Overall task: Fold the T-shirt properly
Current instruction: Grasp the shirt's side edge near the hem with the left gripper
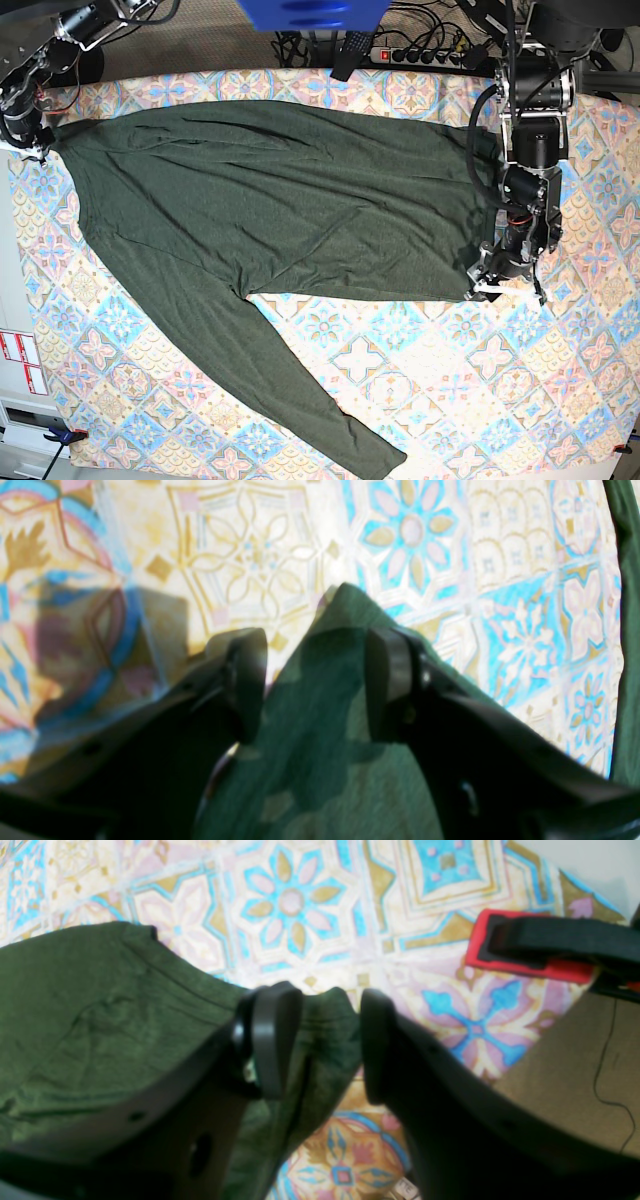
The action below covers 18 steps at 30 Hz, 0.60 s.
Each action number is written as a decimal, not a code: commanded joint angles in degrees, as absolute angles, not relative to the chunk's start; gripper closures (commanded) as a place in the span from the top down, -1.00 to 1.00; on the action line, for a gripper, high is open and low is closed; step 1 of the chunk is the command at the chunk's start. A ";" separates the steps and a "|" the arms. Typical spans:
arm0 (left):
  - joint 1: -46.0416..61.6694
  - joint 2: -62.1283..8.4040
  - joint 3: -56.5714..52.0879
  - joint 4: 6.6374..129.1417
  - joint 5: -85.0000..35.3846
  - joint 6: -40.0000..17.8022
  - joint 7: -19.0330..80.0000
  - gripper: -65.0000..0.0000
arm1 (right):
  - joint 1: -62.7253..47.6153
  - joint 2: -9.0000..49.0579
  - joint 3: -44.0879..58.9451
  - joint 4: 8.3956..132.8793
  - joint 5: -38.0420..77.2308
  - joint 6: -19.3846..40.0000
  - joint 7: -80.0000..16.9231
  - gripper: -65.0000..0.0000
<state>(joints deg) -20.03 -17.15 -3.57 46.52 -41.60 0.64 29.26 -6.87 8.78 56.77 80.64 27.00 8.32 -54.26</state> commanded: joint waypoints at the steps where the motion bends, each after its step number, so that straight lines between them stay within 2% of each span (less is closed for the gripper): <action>1: -21.67 -17.98 -3.74 47.78 -41.71 0.13 28.26 -0.04 | -6.55 10.07 56.84 81.71 27.56 8.48 -53.41 -0.30; 13: -21.41 -14.90 -2.68 47.25 -41.19 0.04 28.62 -0.04 | -3.47 10.07 56.84 82.86 27.56 8.48 -55.60 -0.30; 18: -21.58 -14.11 0.66 42.95 -41.36 0.04 28.26 -0.04 | -2.59 10.07 56.84 84.79 27.56 8.48 -55.69 -0.30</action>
